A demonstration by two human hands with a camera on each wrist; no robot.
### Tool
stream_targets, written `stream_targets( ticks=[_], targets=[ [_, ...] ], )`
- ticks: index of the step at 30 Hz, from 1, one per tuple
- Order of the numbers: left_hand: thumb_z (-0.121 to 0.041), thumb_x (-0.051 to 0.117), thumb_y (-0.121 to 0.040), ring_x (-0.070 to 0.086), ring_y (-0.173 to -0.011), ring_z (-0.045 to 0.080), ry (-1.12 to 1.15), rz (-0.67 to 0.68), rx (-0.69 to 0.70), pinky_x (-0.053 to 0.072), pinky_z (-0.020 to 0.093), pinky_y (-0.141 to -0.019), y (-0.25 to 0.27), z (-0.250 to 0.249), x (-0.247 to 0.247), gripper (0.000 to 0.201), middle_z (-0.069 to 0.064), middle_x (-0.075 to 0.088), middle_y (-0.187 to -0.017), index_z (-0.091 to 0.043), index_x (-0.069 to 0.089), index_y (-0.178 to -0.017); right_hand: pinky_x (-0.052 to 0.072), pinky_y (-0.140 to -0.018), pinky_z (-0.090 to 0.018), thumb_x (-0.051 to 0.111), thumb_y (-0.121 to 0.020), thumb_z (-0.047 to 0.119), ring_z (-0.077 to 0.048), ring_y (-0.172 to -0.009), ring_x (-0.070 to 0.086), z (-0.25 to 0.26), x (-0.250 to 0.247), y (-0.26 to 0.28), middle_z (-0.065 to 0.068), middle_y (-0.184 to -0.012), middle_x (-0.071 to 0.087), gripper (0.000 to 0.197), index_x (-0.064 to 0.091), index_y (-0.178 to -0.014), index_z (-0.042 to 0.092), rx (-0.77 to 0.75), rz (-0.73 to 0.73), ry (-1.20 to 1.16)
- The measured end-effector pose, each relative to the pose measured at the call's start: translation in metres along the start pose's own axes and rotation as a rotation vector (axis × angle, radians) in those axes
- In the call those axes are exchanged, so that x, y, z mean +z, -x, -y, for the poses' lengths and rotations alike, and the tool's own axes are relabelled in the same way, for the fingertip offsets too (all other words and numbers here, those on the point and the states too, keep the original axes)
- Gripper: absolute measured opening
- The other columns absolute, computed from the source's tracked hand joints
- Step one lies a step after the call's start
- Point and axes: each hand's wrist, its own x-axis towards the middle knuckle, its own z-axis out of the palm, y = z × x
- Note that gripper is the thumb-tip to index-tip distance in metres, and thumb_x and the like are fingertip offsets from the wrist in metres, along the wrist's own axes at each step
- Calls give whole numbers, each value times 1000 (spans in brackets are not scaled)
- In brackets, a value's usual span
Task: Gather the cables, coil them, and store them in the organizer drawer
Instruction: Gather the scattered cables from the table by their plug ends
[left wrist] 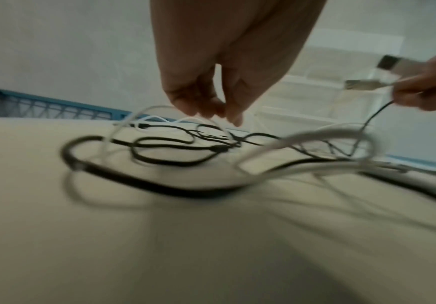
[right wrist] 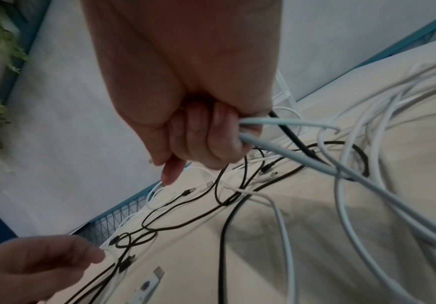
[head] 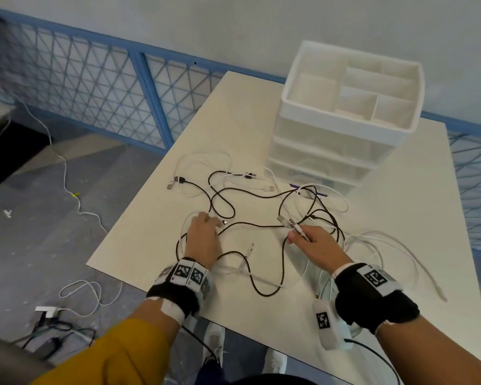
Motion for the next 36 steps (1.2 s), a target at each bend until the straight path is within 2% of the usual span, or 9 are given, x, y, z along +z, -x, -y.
stream_targets(
  ticks=[4,8,12,15,19,25,28,32,36],
  targets=[
    [-15,46,-88,50,-112,34,-317,221,-97,38,40,-94,-24,22,-11,30,16,52,-122,-4,49,-116,31,-58,-20,50,-91,22,-6,-61,43,7,3,1,7,-61,48,24,66,-78,10,15,-21,5],
    [-17,44,-88,56,-105,32,-183,335,-16,43,36,-91,-28,18,-18,26,15,63,-111,-3,59,-102,33,-59,-20,50,-91,21,-8,-62,46,7,5,2,5,-63,51,25,67,-81,6,35,-35,12],
    [-15,52,-81,62,-82,34,173,-1,-28,48,35,-73,-44,17,-41,20,18,70,-83,-2,66,-80,39,-66,-26,50,-91,22,-22,-75,54,8,4,3,-9,-76,61,24,66,-78,9,49,-48,-3],
    [-9,48,-85,58,-96,38,215,-174,-199,44,37,-82,-79,39,-55,22,26,64,-102,2,64,-96,39,-67,-30,51,-91,22,-22,-74,53,11,4,4,-8,-76,60,23,65,-74,13,67,-57,-2],
    [-20,48,-88,32,-127,37,-47,117,-349,32,44,-102,-115,66,-61,43,17,31,-139,-17,41,-130,37,-62,-22,51,-91,22,-14,-66,50,15,6,5,0,-67,55,23,63,-71,17,75,-63,14],
    [-12,48,-89,39,-129,37,-9,107,-448,33,41,-108,-132,89,-58,49,26,38,-141,2,33,-134,38,-63,-22,53,-90,22,-13,-66,53,13,8,8,4,-65,58,26,61,-65,23,87,-83,3],
    [-12,43,-91,51,-112,37,98,73,-403,38,37,-95,-132,86,-64,29,26,56,-118,5,53,-111,37,-61,-25,54,-89,24,-15,-63,50,11,9,8,2,-64,57,25,63,-67,22,126,-86,-12],
    [-19,46,-91,46,-79,26,237,61,-204,33,30,-72,-114,56,-73,25,17,48,-81,-1,55,-77,39,-67,-31,53,-89,25,-31,-75,58,12,12,3,-18,-76,64,26,66,-77,6,129,-71,9],
    [-29,36,-95,58,-66,29,361,284,-481,53,34,-71,-97,34,-47,38,12,55,-72,0,49,-75,38,-66,-24,52,-90,22,-27,-76,58,18,14,-2,-14,-75,65,26,65,-75,6,84,-94,-3]
  ],
)
